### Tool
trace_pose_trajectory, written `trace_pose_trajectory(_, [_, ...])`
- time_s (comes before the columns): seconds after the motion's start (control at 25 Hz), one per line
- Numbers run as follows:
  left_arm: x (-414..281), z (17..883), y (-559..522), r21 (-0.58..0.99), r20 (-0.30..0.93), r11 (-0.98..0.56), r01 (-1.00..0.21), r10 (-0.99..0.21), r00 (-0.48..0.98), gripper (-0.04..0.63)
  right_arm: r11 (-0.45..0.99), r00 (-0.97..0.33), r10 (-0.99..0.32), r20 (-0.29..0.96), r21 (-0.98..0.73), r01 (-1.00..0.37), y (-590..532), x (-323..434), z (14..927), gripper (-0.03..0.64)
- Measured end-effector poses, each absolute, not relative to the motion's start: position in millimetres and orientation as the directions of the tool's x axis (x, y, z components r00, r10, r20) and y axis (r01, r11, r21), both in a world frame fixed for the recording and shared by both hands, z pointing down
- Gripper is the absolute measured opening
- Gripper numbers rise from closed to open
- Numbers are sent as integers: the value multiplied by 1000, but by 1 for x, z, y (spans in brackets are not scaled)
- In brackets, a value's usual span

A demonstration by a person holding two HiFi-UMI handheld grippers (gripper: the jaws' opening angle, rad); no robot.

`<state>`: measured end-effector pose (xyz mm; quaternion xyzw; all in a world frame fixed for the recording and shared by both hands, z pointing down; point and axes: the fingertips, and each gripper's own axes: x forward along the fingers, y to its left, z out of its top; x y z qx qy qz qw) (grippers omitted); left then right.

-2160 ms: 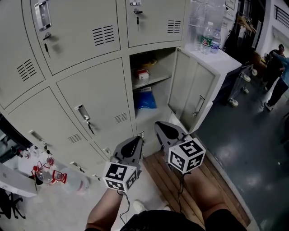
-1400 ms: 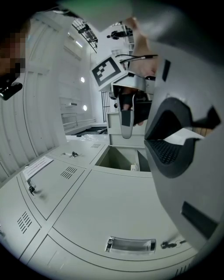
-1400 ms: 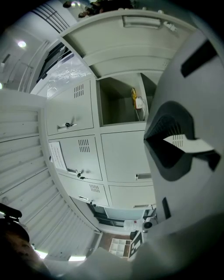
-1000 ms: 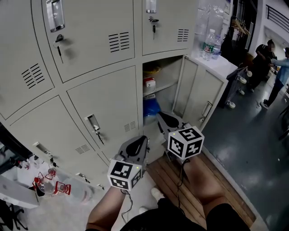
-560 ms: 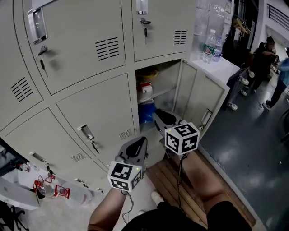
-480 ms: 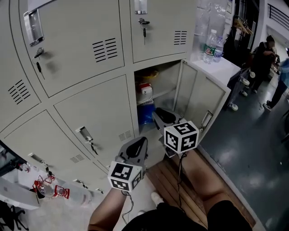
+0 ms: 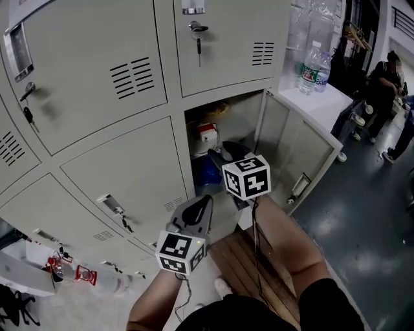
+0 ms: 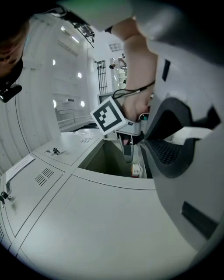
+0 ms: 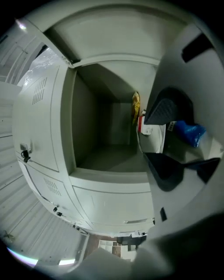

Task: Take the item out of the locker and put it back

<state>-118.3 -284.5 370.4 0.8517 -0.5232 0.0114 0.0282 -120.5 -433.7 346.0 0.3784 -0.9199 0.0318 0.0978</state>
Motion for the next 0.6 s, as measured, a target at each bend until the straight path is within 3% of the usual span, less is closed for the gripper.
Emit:
trace_pose_trajectory(0.36, [-125,374,-312,40,56,-430,-902,-900,432,6,701,-651,-672,352,20,-713,-497,-143,368,281])
trace_pose_trajectory(0.6, [-133,378,-324,43,65,-422,-905,-903,424,6,687,-612,-667,424,32,-726,-519,-154,372,301])
